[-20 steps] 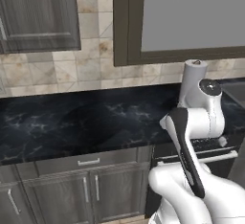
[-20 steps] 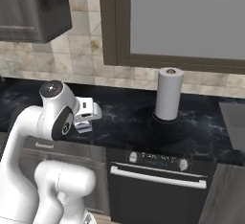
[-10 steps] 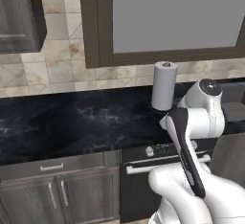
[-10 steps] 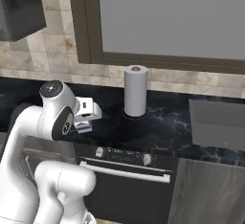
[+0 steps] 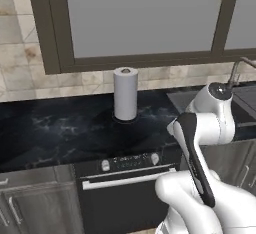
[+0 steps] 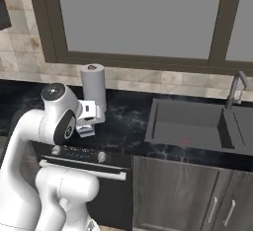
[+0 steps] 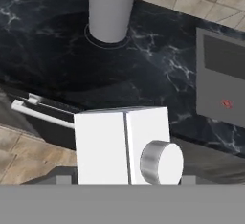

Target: Gather the eggs and milk located in the vicinity of the sink area and place them right next to the bowl.

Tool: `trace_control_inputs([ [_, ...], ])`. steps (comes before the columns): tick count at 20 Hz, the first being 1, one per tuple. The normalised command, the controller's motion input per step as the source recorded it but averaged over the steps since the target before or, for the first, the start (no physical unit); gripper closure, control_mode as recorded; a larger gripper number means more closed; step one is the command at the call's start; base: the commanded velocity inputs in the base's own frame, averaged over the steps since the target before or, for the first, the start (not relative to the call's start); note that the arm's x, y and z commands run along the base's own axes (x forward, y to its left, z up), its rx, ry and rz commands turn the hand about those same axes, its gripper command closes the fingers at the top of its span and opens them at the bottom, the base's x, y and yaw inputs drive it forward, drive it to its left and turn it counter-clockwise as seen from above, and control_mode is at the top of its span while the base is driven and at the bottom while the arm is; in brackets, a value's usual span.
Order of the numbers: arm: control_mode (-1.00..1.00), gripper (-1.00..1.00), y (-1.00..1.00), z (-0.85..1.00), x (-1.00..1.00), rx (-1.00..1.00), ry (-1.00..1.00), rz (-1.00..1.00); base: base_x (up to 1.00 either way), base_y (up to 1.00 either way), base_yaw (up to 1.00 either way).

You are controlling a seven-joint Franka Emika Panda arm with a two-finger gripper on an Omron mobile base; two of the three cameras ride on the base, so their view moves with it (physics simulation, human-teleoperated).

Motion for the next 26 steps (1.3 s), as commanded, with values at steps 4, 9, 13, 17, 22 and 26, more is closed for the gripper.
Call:
trace_control_inputs([
  [4,1.00,1.00,0.00,0.00,0.00,0.00,0.00,0.00,0.00,-0.91,0.00],
  [9,1.00,1.00,0.00,0.00,0.00,0.00,0.00,0.00,0.00,-0.92,0.00],
  [13,1.00,1.00,0.00,0.00,0.00,0.00,0.00,0.00,0.00,-0.94,0.00],
  [17,1.00,1.00,0.00,0.00,0.00,0.00,0.00,0.00,0.00,-0.96,0.00],
  [22,1.00,1.00,0.00,0.00,0.00,0.00,0.00,0.00,0.00,-0.93,0.00],
  [26,1.00,1.00,0.00,0.00,0.00,0.00,0.00,0.00,0.00,-0.87,0.00],
])
